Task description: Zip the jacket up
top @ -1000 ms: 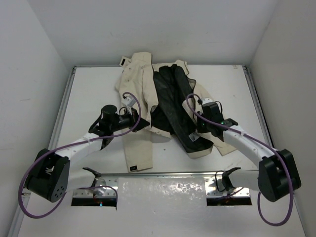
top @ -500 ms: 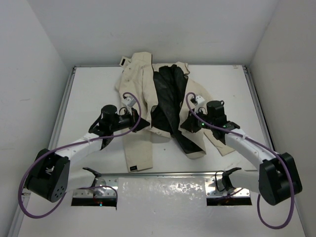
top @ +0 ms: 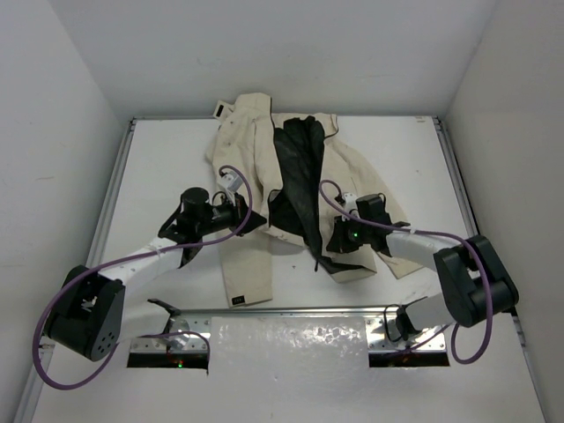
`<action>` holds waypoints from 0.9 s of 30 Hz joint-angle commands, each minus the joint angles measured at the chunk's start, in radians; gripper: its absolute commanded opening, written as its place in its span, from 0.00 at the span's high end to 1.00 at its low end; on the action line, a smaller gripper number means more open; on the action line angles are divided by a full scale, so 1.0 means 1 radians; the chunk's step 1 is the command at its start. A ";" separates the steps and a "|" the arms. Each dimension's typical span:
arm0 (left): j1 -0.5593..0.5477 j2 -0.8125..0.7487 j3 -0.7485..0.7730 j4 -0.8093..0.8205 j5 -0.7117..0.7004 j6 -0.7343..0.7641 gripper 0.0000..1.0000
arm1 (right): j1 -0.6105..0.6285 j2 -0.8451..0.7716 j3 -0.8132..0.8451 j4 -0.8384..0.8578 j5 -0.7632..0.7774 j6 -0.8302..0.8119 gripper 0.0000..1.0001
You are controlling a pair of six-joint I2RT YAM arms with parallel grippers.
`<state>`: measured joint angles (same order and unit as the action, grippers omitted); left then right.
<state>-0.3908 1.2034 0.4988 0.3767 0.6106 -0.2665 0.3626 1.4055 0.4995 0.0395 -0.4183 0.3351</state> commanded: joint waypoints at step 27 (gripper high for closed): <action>0.010 -0.031 0.000 0.010 -0.023 0.049 1.00 | 0.061 0.111 0.053 0.099 0.102 0.091 0.76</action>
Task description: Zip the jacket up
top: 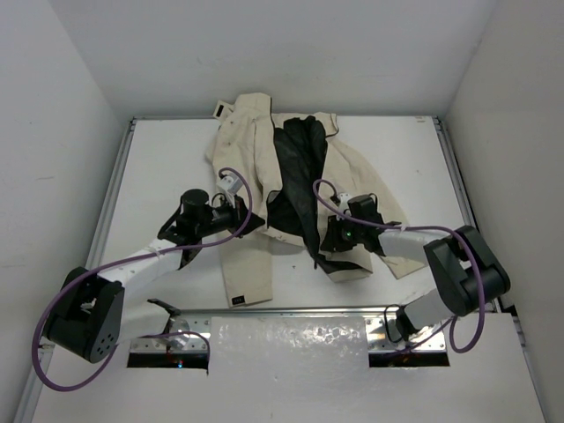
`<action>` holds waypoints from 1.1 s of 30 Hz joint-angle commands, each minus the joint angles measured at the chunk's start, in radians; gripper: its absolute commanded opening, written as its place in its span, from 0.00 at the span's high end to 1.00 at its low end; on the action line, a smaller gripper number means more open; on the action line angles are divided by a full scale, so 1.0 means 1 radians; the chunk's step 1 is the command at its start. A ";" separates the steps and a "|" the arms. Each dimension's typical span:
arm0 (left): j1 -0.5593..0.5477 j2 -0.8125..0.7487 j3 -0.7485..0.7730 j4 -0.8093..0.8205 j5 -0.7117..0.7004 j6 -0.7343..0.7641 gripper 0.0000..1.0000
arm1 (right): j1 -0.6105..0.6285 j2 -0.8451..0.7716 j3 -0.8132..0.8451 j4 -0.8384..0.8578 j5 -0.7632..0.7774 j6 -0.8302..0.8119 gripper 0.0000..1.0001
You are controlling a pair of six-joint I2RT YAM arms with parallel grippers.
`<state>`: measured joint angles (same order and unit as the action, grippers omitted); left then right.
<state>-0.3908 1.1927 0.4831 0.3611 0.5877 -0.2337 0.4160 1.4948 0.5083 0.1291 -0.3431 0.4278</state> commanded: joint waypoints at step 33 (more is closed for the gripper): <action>-0.019 -0.056 0.212 0.171 0.336 -0.105 1.00 | 0.004 -0.323 0.202 0.241 -0.640 -0.103 1.00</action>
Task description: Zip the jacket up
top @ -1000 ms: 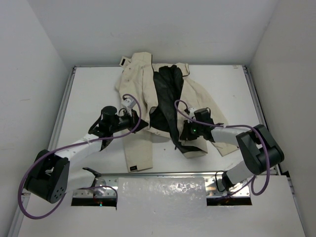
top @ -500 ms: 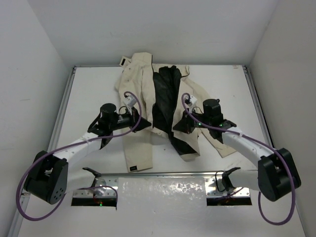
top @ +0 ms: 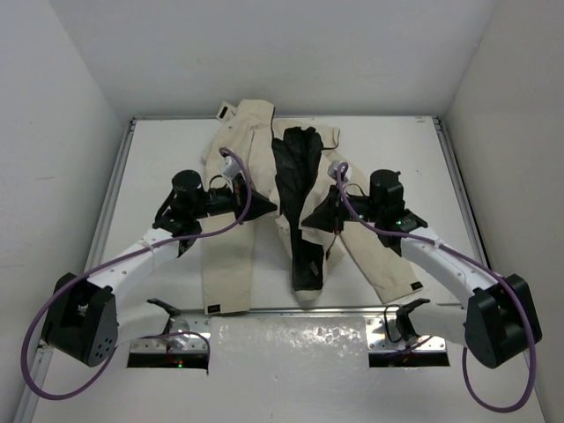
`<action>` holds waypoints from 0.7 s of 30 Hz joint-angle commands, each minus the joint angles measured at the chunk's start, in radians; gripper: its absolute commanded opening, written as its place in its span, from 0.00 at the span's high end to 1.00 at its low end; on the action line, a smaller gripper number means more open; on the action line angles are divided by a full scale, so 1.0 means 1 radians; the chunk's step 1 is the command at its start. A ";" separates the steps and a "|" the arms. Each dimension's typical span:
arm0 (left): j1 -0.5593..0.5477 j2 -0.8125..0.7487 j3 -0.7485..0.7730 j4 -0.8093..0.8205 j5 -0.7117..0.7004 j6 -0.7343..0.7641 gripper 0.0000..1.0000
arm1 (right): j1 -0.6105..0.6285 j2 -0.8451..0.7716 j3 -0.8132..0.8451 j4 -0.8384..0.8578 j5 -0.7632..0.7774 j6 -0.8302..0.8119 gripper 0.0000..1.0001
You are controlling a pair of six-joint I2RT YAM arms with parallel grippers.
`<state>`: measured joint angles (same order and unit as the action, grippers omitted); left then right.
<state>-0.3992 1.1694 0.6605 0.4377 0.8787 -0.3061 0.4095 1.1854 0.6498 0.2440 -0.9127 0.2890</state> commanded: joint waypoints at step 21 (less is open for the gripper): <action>-0.027 -0.024 -0.022 0.308 0.003 -0.251 1.00 | 0.025 0.037 0.033 0.468 -0.126 0.263 1.00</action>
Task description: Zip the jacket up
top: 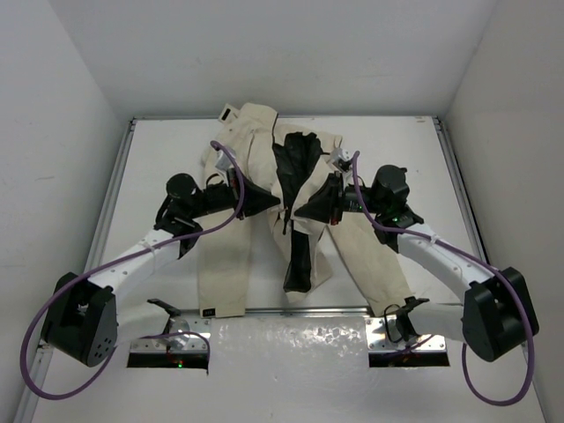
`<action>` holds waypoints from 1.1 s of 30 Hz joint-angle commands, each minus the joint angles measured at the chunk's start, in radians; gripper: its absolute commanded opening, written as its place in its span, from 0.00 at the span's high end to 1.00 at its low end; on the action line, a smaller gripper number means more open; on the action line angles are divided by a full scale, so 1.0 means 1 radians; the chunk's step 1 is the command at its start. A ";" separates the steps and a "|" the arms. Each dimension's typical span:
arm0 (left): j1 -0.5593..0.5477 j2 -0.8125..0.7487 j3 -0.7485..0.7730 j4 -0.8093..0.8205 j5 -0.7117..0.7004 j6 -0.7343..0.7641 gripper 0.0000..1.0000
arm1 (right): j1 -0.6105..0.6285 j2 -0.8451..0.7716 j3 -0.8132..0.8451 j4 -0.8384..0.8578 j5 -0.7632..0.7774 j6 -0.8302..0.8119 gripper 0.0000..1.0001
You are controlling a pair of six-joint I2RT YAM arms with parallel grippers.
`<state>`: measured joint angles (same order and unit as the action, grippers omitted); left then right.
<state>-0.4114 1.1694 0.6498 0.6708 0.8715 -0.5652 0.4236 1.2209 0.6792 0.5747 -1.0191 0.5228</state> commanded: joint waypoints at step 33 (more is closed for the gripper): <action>-0.021 -0.054 -0.044 0.184 0.067 -0.036 1.00 | 0.017 -0.015 -0.018 0.027 0.025 -0.098 1.00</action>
<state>-0.4198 1.1553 0.6048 0.7624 0.9112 -0.5896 0.4347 1.2366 0.6453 0.6041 -0.9958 0.4850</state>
